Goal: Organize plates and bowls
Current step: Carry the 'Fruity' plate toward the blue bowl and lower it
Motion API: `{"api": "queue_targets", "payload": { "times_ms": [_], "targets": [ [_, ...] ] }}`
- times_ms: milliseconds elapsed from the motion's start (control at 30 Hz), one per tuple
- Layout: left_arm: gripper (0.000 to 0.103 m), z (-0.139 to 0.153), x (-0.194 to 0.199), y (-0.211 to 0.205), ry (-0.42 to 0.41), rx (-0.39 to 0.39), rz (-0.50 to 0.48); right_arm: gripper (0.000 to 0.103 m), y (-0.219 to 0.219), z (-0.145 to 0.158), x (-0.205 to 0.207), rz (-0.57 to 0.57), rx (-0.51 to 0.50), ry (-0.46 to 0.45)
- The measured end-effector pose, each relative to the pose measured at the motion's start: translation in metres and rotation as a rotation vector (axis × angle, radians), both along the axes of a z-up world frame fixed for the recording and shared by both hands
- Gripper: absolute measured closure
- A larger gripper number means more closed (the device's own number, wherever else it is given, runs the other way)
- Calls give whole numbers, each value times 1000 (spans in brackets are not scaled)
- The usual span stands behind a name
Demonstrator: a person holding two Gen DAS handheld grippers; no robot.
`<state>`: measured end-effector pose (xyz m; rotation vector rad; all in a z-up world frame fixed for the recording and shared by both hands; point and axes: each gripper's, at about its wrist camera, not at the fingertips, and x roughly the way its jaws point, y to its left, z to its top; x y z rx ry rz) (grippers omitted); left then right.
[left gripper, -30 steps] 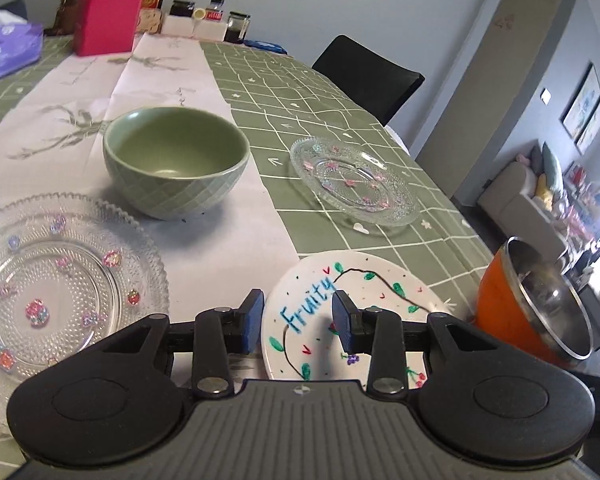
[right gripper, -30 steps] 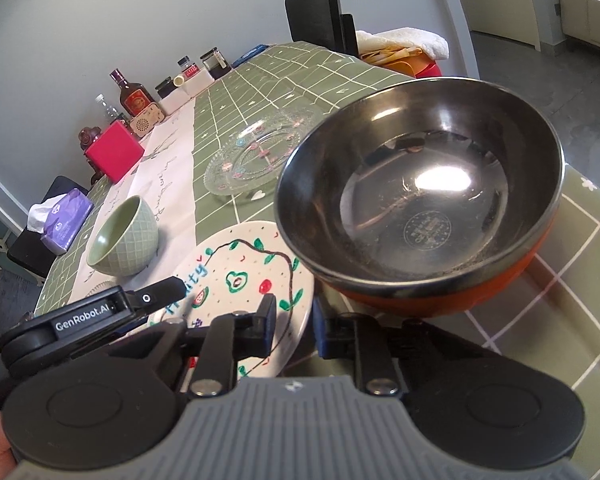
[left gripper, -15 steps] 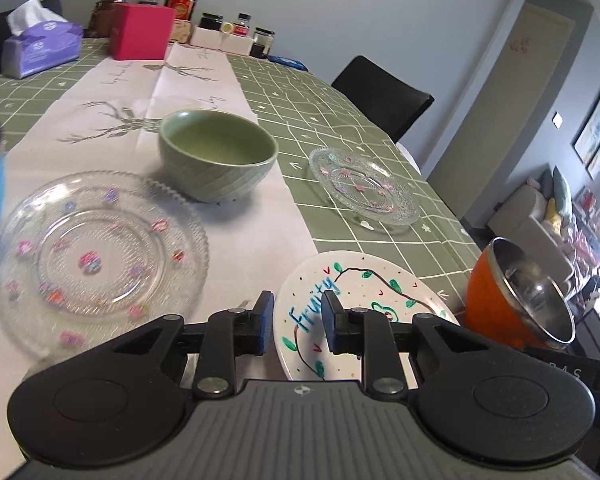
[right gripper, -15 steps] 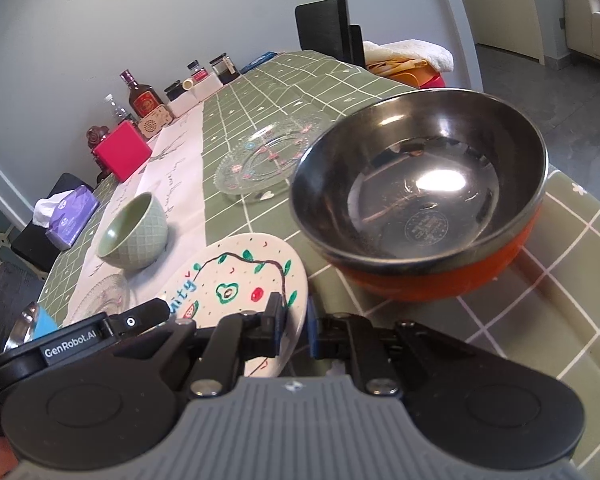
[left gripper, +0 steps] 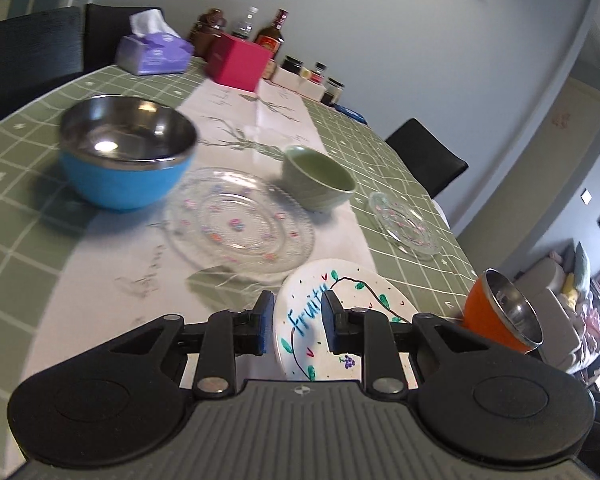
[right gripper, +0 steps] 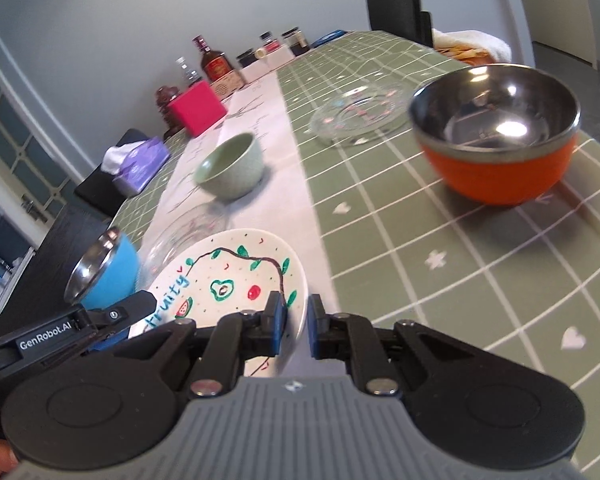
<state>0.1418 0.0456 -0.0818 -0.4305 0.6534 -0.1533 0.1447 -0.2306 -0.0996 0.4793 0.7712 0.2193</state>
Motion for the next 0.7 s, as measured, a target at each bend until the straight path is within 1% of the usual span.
{"api": "queue_targets", "payload": {
  "times_ms": [133,267,467,700],
  "targets": [
    [75,-1,-24,23,4,-12,61,92,21,0,-9,55,0,0],
    [75,-3,-41,44,4,-17,106,92,43,-1,-15,101,-3,0],
    [75,-10,-52,70,17,-27,156,92,72,-3,-17,157,-17,4],
    [75,-19,-58,90,27,-30,188,92,96,-7,-14,195,-36,13]
  ]
}}
